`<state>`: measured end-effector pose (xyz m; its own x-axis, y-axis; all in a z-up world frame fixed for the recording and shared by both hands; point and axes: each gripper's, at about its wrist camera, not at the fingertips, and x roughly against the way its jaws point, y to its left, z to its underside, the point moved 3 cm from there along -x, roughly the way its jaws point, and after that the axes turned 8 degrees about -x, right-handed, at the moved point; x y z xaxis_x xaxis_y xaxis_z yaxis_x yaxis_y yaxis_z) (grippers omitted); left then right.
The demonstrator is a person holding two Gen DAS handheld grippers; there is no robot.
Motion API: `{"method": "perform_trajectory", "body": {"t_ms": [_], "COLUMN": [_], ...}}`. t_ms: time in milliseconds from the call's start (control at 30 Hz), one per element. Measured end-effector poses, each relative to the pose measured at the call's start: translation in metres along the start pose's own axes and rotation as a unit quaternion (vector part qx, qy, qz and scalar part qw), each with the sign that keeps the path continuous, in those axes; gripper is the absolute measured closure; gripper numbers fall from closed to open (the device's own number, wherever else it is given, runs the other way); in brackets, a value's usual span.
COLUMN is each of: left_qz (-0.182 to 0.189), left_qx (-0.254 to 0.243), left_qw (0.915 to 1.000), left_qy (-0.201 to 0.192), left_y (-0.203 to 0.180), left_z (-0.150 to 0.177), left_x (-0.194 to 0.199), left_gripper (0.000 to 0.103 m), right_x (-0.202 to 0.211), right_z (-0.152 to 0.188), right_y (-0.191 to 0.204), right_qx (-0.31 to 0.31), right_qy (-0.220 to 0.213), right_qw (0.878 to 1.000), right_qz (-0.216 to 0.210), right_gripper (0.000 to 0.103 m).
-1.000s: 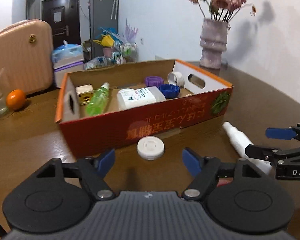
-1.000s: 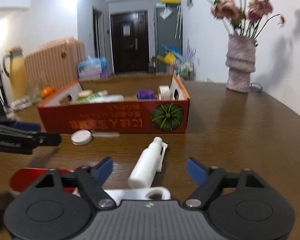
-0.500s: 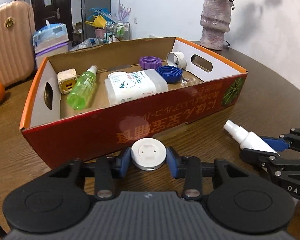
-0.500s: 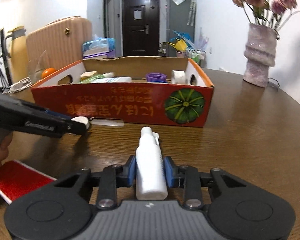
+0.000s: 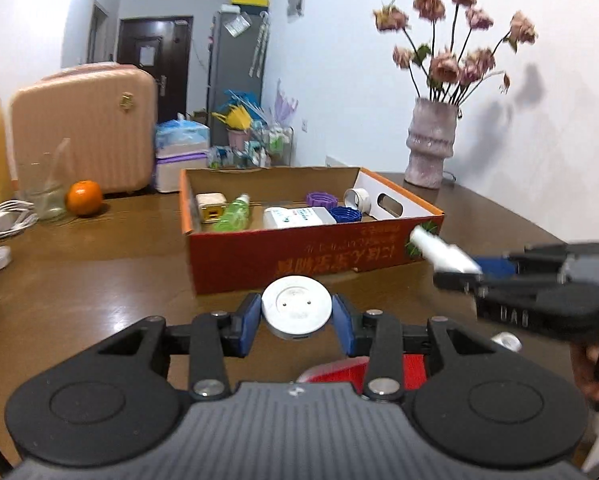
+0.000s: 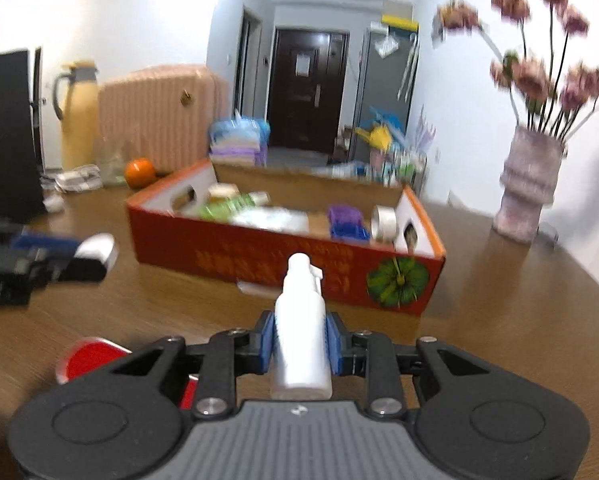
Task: Organize rigid objects
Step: 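Carry the lid into the box and release it while the right gripper releases the spray bottle there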
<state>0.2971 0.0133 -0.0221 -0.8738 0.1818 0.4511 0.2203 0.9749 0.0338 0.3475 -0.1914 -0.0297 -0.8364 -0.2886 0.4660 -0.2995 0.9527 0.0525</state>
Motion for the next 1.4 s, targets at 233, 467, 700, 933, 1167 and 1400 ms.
{"method": "perform_trajectory", "body": {"t_ms": [233, 467, 700, 933, 1167, 1400], "left_qz": [-0.031, -0.04, -0.033, -0.03, -0.007, 0.002], "left_qx": [0.036, 0.054, 0.044, 0.02, 0.019, 0.018], "left_qw": [0.9986, 0.9974, 0.9977, 0.9976, 0.9997, 0.9935], "left_qy": [-0.021, -0.026, -0.04, -0.06, -0.016, 0.112], "left_y": [0.005, 0.004, -0.005, 0.012, 0.048, 0.075], "left_z": [0.038, 0.055, 0.051, 0.005, -0.073, -0.096], "left_x": [0.08, 0.119, 0.119, 0.078, -0.028, -0.15], "left_gripper": [0.063, 0.064, 0.064, 0.064, 0.064, 0.064], "right_x": [0.067, 0.098, 0.111, 0.086, 0.002, -0.138], "right_z": [0.005, 0.033, 0.042, 0.009, -0.078, -0.121], "right_y": [0.024, 0.031, 0.025, 0.002, -0.02, -0.036], "right_qx": [-0.027, -0.053, -0.057, -0.063, -0.048, -0.059], "right_qy": [-0.057, -0.051, -0.055, -0.071, -0.062, 0.054], "right_qw": [0.998, 0.997, 0.997, 0.995, 0.997, 0.997], "right_qz": [-0.016, -0.02, -0.006, -0.012, -0.027, -0.018], "right_gripper": [0.077, 0.077, 0.077, 0.077, 0.077, 0.077]}}
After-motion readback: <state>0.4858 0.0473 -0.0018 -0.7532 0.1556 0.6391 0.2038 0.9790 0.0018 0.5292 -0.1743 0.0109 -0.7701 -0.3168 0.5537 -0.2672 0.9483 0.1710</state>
